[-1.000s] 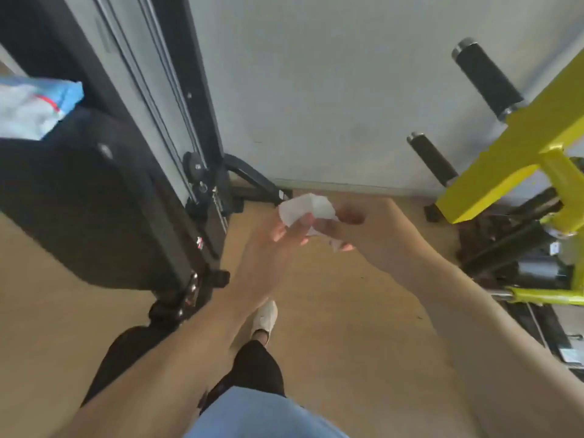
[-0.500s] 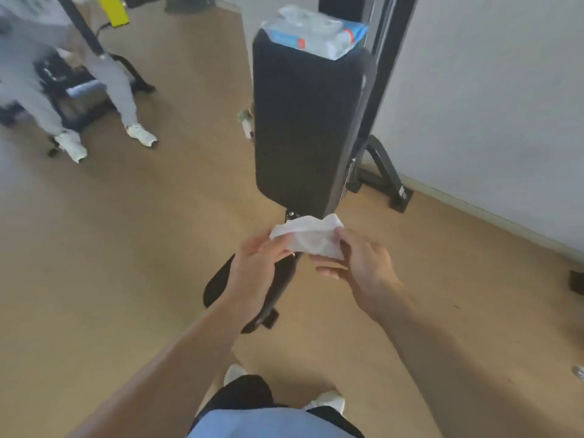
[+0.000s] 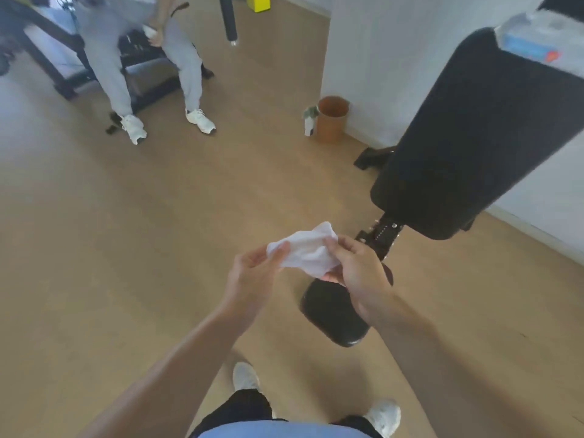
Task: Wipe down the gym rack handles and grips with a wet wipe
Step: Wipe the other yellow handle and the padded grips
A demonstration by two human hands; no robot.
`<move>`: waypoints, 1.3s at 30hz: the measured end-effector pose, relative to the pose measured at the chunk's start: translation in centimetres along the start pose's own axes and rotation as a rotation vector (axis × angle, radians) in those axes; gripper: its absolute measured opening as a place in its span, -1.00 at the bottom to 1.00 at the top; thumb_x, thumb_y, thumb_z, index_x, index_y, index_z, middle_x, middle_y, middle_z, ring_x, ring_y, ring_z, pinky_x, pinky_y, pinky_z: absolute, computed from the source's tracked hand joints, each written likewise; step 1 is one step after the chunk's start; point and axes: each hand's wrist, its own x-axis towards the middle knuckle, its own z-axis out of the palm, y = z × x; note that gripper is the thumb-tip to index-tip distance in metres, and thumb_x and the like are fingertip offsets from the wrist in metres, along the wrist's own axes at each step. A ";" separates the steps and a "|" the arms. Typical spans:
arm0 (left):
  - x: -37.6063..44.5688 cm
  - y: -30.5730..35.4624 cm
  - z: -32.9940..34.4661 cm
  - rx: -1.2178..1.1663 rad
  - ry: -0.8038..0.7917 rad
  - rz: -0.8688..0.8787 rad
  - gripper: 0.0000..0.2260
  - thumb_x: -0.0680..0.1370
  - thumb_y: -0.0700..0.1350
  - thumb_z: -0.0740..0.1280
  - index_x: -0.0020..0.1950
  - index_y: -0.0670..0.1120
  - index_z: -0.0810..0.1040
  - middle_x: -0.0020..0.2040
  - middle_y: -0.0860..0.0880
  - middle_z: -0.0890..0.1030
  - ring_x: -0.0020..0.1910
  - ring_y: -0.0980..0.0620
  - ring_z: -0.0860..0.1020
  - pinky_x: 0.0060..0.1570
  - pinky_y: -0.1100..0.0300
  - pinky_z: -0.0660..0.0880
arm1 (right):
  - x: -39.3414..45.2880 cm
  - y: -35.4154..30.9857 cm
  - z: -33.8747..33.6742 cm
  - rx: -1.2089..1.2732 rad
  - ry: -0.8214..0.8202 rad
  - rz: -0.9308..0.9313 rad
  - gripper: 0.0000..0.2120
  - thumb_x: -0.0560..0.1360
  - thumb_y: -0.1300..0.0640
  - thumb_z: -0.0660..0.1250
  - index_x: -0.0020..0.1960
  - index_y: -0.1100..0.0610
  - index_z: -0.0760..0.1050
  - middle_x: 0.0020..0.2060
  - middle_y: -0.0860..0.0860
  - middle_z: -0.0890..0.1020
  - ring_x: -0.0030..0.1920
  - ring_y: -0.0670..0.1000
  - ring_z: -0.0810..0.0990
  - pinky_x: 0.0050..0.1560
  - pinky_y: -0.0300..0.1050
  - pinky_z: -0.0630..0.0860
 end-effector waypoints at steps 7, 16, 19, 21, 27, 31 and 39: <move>4.9 2.0 -9.5 -0.094 -0.053 0.004 -0.82 0.66 -0.15 0.27 0.07 -0.07 0.69 -0.02 -0.06 0.71 -0.05 -0.02 0.64 0.05 0.03 0.51 | 2.5 -1.9 9.5 0.005 0.060 -0.003 -0.75 0.68 0.18 0.14 0.08 0.16 0.61 -0.05 0.15 0.72 -0.09 0.14 0.72 -0.07 0.02 0.67; 12.8 4.6 -13.8 -0.124 -0.009 -0.176 -0.70 0.57 -0.28 0.16 -0.04 -0.07 0.67 -0.03 -0.16 0.69 -0.11 -0.13 0.64 -0.05 -0.09 0.59 | 8.4 -5.2 13.4 -0.352 0.000 -0.300 -0.55 0.55 0.48 0.03 -0.19 0.16 0.61 -0.10 0.07 0.69 -0.08 0.02 0.71 -0.04 -0.08 0.66; 16.9 6.7 -15.0 -0.270 0.023 -0.278 -0.74 0.58 -0.18 0.19 0.02 -0.18 0.68 0.03 -0.22 0.70 -0.07 -0.18 0.64 -0.02 -0.11 0.55 | 11.6 -7.0 14.8 -0.499 -0.017 -0.501 -0.55 0.44 0.54 0.10 -0.21 0.09 0.62 -0.15 -0.03 0.68 -0.07 -0.03 0.68 0.00 -0.02 0.62; 19.8 8.4 -15.7 -0.350 -0.019 -0.317 -0.68 0.62 0.01 0.24 0.08 -0.22 0.64 -0.01 -0.23 0.69 -0.08 -0.17 0.65 -0.11 0.01 0.55 | 13.9 -8.7 15.8 -0.561 -0.033 -0.555 -0.52 0.44 0.52 0.15 -0.17 0.02 0.65 -0.06 -0.18 0.67 0.04 -0.14 0.62 0.03 -0.20 0.57; 27.7 13.2 -17.4 -0.180 -0.160 -0.119 -0.78 0.54 -0.32 0.40 0.18 -0.23 0.58 -0.02 -0.18 0.70 -0.14 -0.06 0.68 -0.26 0.16 0.59 | 22.0 -14.4 17.8 -0.193 -0.274 -0.205 -0.43 0.36 -0.09 0.40 0.36 -0.17 0.42 0.27 -0.14 0.57 0.25 -0.06 0.55 0.18 -0.17 0.50; 32.5 16.5 -17.7 -0.113 -0.174 -0.027 -0.80 0.51 -0.30 0.45 0.13 -0.18 0.62 -0.04 -0.19 0.71 -0.11 -0.10 0.68 -0.09 0.03 0.63 | 25.9 -17.8 19.9 -0.197 -0.259 -0.170 -0.59 0.38 -0.12 0.51 0.13 0.09 0.66 -0.02 0.13 0.71 -0.08 0.00 0.67 -0.03 -0.11 0.55; 42.5 20.1 -21.1 0.028 -0.087 0.025 -0.87 0.51 -0.09 0.48 0.05 0.01 0.67 -0.07 0.00 0.75 -0.01 -0.12 0.71 0.26 -0.15 0.53 | 34.6 -24.8 24.2 0.176 0.341 -0.133 -0.87 0.41 0.21 0.55 -0.07 0.17 0.68 -0.12 0.11 0.75 -0.14 0.06 0.72 0.01 0.05 0.67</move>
